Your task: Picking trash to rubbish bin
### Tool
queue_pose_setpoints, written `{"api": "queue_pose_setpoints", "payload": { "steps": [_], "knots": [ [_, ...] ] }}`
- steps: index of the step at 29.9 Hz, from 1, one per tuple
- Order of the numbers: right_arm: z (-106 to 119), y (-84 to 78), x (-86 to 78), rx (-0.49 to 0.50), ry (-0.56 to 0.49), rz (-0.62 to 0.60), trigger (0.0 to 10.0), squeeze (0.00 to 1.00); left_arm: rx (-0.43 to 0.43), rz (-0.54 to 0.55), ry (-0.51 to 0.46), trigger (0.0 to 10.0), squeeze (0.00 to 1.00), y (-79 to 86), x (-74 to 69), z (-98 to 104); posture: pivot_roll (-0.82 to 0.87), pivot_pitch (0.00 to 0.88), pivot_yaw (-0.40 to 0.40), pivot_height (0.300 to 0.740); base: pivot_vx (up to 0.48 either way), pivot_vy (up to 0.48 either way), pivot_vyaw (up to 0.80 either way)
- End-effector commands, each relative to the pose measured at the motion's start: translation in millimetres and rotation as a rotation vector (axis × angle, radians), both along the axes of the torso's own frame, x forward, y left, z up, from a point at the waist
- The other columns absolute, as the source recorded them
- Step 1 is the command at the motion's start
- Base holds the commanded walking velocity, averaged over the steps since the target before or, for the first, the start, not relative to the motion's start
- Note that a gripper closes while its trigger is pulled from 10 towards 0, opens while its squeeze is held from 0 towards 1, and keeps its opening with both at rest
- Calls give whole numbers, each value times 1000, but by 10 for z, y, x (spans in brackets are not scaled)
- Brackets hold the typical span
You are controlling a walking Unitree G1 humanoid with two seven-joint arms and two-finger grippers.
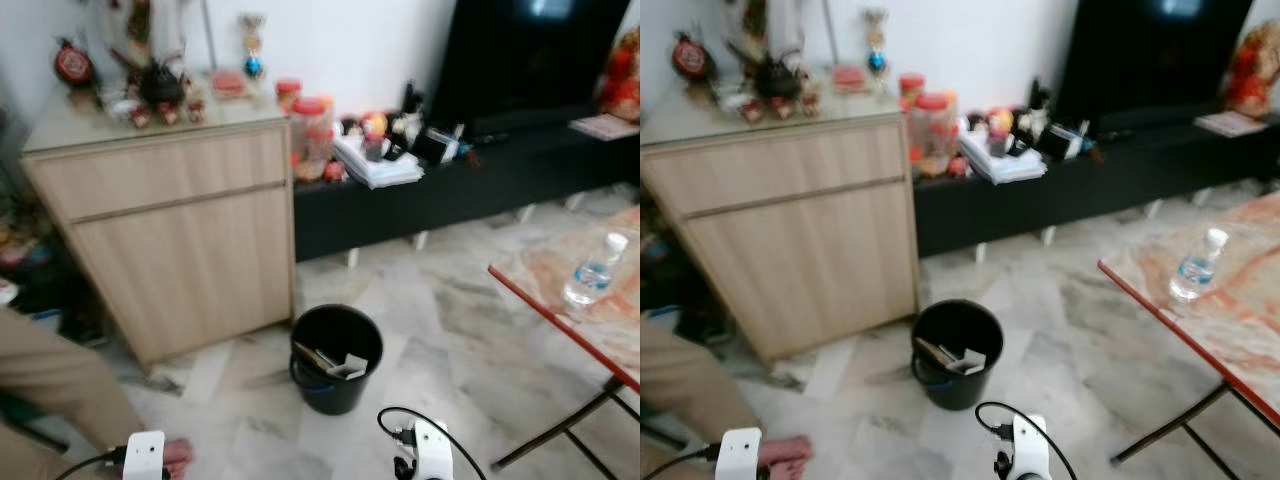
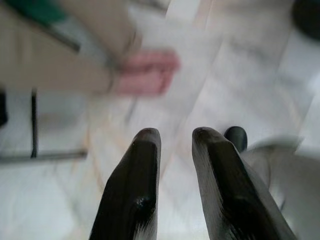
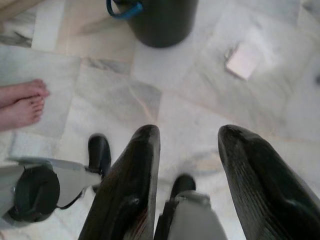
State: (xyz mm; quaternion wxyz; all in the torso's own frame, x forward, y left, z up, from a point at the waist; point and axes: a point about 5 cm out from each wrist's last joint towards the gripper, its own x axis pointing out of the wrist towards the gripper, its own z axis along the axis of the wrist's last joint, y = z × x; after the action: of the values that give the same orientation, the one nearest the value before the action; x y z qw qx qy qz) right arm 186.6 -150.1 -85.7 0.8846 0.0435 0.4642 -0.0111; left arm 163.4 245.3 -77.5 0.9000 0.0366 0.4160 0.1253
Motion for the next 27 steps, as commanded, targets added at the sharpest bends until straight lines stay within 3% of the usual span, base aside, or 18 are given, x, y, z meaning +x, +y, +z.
{"api": "queue_pose_setpoints", "payload": {
  "steps": [1,9,15,16,23,27],
  "knots": [
    [19,8,38,-2,-13,9,10000,0,-2,7,-11,10000,0,7,36,17,41,0,-19,740,-270,0,0],
    [49,56,90,-2,-44,51,10000,0,14,0,-28,10000,0,14,70,39,44,0,-22,740,-63,0,0],
    [219,149,369,36,-167,71,10000,0,41,-13,-155,10000,0,41,323,202,37,0,-24,740,0,0,0],
    [288,186,468,38,-210,99,10000,0,49,-17,-215,10000,0,43,450,289,37,0,-25,740,0,0,0],
    [548,297,797,56,-351,145,10000,0,80,-58,-384,10000,0,7,830,580,32,0,-27,740,0,0,0],
    [663,350,919,63,-412,168,10000,0,82,-81,-442,10000,0,-28,942,677,27,0,-22,740,0,0,0]
  ]
}}
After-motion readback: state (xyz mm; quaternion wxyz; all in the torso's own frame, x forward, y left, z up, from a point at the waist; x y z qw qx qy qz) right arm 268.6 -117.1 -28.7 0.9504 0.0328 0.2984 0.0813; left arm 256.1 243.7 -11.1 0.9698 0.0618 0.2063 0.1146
